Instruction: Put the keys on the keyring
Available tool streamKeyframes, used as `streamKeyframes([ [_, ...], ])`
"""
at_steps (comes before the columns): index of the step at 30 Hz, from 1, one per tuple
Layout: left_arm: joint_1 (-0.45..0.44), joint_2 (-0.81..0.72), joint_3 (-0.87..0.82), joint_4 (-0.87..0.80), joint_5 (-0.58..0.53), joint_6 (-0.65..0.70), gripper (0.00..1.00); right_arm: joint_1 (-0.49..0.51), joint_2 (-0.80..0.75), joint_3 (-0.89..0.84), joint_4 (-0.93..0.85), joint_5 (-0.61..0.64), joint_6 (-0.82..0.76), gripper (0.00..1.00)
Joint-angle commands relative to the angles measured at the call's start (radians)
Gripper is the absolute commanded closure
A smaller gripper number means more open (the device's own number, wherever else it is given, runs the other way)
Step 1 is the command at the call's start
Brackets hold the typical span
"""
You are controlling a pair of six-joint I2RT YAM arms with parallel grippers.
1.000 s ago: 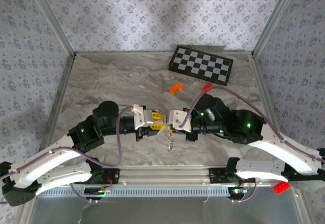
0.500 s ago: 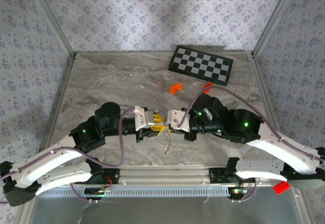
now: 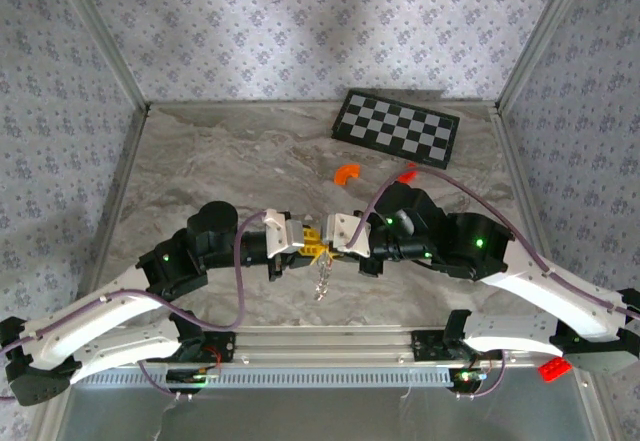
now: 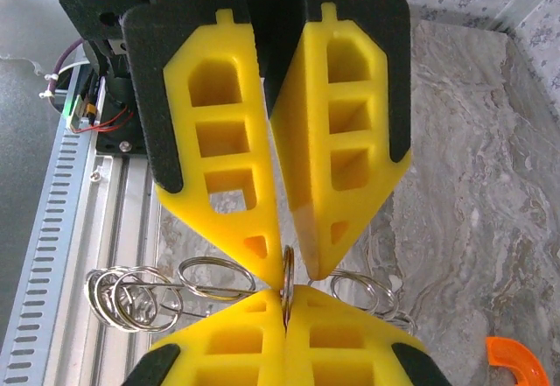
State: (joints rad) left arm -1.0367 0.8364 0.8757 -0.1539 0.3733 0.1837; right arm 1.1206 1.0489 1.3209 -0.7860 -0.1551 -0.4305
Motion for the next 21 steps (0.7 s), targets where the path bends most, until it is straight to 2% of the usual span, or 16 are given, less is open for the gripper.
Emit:
streamKeyframes([
  [1, -0.006, 0.009, -0.002, 0.032, -0.016, 0.013, 0.88, -0.002, -0.016, 0.006, 0.045, -0.037, 0.015, 1.0],
  [4, -0.006, 0.009, 0.0, 0.036, -0.016, 0.016, 0.99, -0.001, -0.016, -0.002, 0.054, -0.043, 0.016, 1.0],
  [9, -0.006, -0.014, -0.001, 0.053, -0.005, 0.011, 1.0, -0.002, -0.015, -0.002, 0.055, -0.054, 0.027, 1.0],
  [10, -0.006, -0.022, -0.001, 0.057, 0.0, 0.01, 1.0, -0.003, -0.017, -0.002, 0.056, -0.054, 0.035, 0.96],
  [13, -0.006, -0.042, -0.004, 0.075, 0.027, 0.0, 1.0, -0.002, -0.035, -0.014, 0.059, -0.073, 0.06, 0.76],
  [15, -0.006, -0.051, -0.006, 0.088, 0.048, -0.007, 1.0, -0.007, -0.056, -0.032, 0.07, -0.095, 0.072, 0.69],
  [21, -0.006, -0.046, 0.0, 0.13, 0.127, -0.028, 1.0, -0.03, -0.107, -0.068, 0.102, -0.129, 0.117, 0.69],
])
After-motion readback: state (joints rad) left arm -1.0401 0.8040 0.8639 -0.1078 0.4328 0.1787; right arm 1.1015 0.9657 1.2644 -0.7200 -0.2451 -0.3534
